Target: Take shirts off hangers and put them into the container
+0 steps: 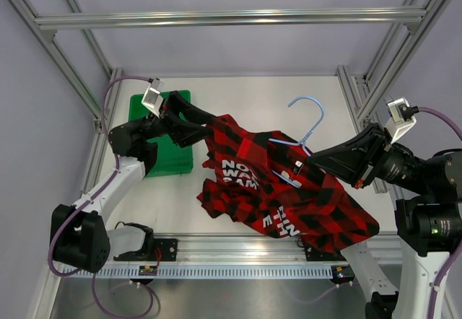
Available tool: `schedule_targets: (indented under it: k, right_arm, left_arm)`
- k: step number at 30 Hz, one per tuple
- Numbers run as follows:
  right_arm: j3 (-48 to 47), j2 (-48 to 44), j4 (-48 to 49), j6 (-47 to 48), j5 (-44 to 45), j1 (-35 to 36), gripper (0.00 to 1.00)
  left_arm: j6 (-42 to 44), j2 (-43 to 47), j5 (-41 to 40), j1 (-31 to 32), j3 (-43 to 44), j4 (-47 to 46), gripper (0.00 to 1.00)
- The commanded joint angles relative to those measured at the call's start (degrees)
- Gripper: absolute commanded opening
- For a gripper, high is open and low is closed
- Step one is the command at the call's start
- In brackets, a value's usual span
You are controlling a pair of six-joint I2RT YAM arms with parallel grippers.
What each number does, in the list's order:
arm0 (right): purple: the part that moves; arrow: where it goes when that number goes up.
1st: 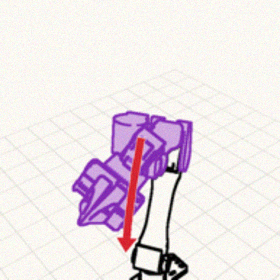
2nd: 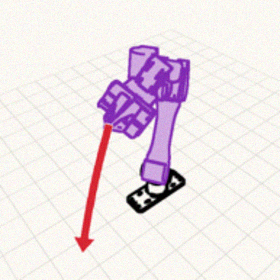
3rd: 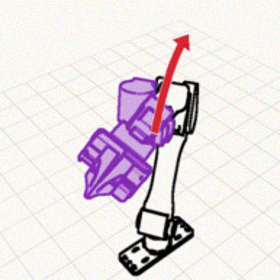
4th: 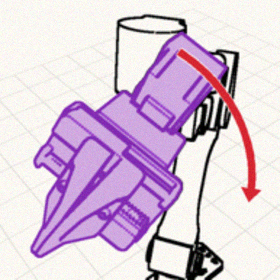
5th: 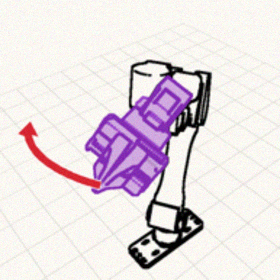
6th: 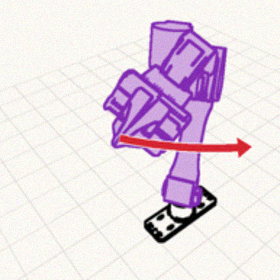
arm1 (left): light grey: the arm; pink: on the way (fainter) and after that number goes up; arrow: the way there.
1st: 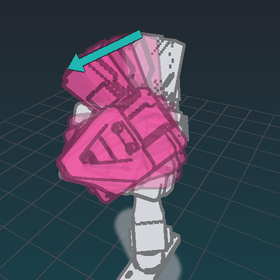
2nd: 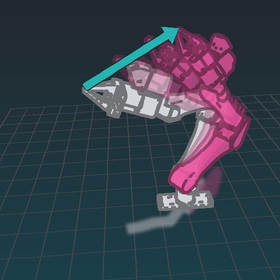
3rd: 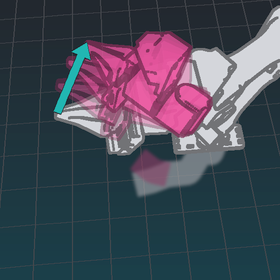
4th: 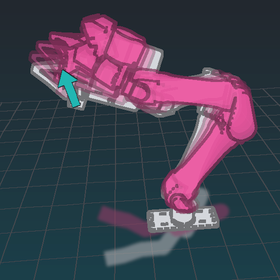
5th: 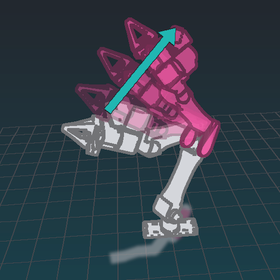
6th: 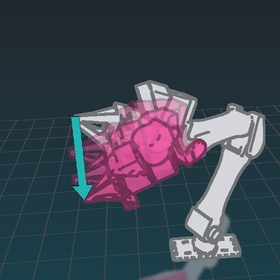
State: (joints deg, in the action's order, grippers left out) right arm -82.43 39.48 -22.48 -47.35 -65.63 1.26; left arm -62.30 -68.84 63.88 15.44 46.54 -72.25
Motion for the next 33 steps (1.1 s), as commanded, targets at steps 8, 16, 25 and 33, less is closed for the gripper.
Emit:
schedule_targets:
  k: [8,16,25,33]
  right_arm:
    - [2.1,-0.37,0.86,-0.55,-0.29,0.33,0.0]
    - [2.1,-0.46,0.59,-0.28,-0.03,0.33,0.0]
    - [3.16,-1.25,4.62,-3.79,-1.61,0.33,0.0]
    - [4.12,-1.52,8.15,-6.96,-3.19,0.33,0.0]
  left_arm:
    - [-7.92,1.16,0.19,1.26,2.32,-20.04,0.66]
    - [-9.68,3.18,-0.07,1.43,2.76,-21.79,0.78]
    - [-10.82,0.99,-1.65,2.75,5.83,-23.03,0.79]
    - [-11.44,-3.49,-1.12,6.7,9.88,-23.03,0.75]
